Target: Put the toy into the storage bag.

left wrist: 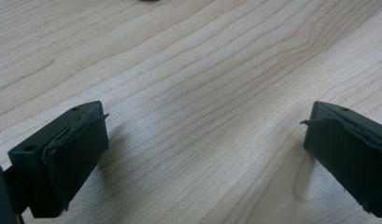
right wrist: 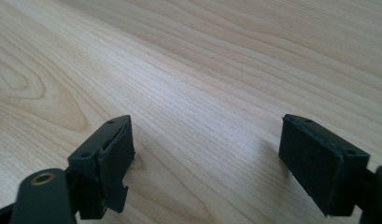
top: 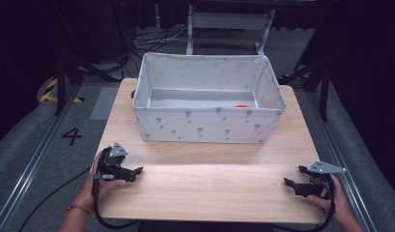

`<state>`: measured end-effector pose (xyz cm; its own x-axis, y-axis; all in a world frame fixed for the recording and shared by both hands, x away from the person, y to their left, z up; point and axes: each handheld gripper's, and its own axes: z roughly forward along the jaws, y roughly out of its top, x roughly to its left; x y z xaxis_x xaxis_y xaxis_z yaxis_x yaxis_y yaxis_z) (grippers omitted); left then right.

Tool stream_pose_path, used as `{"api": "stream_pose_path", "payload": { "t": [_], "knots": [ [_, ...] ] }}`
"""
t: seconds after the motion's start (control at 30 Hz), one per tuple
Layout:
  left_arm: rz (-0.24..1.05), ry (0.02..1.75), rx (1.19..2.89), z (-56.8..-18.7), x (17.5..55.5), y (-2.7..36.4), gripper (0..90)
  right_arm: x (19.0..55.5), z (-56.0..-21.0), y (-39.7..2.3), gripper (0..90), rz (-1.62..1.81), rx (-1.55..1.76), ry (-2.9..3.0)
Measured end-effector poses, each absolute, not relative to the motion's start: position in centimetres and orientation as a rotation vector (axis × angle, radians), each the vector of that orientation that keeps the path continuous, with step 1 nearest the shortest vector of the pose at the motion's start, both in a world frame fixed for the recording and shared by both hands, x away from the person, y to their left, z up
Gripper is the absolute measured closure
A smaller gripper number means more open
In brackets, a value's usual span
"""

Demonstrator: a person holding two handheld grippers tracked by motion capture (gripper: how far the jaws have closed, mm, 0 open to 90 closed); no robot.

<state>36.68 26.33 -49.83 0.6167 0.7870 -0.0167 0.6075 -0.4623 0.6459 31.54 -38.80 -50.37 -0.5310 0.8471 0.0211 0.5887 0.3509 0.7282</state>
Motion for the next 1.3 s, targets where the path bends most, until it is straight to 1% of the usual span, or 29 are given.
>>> {"api": "stream_pose_path", "payload": {
  "t": [1.3],
  "knots": [
    [0.385, 1.124, 2.209, -49.83, 36.55, 26.15, 0.2, 31.50, -50.40, -38.79, 15.4, 0.983, 1.276, 2.247]
  ]
}}
